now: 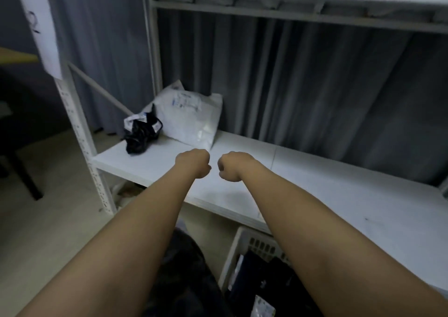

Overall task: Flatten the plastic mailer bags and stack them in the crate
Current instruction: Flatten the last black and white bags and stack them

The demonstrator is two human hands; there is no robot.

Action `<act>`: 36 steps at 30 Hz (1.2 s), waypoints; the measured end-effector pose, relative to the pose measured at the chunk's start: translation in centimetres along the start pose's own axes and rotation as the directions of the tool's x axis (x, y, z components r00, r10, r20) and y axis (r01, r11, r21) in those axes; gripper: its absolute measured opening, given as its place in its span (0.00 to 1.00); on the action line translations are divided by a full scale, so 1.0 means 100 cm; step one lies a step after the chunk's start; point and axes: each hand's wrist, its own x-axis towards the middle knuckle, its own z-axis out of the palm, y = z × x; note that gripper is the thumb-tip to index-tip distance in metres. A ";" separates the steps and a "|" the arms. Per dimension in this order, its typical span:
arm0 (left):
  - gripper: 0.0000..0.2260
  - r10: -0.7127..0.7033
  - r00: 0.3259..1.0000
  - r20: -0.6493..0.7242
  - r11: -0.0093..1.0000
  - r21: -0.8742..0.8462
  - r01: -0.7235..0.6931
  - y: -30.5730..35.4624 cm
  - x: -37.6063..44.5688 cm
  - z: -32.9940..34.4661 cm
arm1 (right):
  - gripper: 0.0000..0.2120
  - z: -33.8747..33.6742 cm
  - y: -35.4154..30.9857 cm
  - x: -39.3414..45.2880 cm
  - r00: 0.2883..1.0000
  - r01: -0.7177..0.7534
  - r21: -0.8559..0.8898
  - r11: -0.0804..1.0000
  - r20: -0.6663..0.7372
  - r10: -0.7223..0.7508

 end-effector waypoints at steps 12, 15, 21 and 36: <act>0.08 -0.310 0.909 -0.278 0.931 -0.282 0.231 -0.144 0.068 -0.019 | 0.16 -0.040 -0.076 0.142 0.984 0.116 -0.005 0.993 -0.136 -0.116; 0.10 -0.355 0.895 -0.271 0.904 -0.343 0.254 -0.176 0.101 0.000 | 0.20 -0.030 -0.084 0.192 0.981 0.149 0.019 0.989 -0.131 -0.145; 0.16 -0.407 0.866 -0.292 0.870 -0.412 0.270 -0.232 0.163 0.037 | 0.20 0.001 -0.095 0.287 0.952 0.140 0.194 0.971 -0.295 -0.079; 0.34 -0.476 0.771 -0.424 0.861 -0.405 0.309 -0.274 0.265 0.104 | 0.09 0.037 -0.123 0.429 0.895 0.116 0.802 0.586 -0.341 0.289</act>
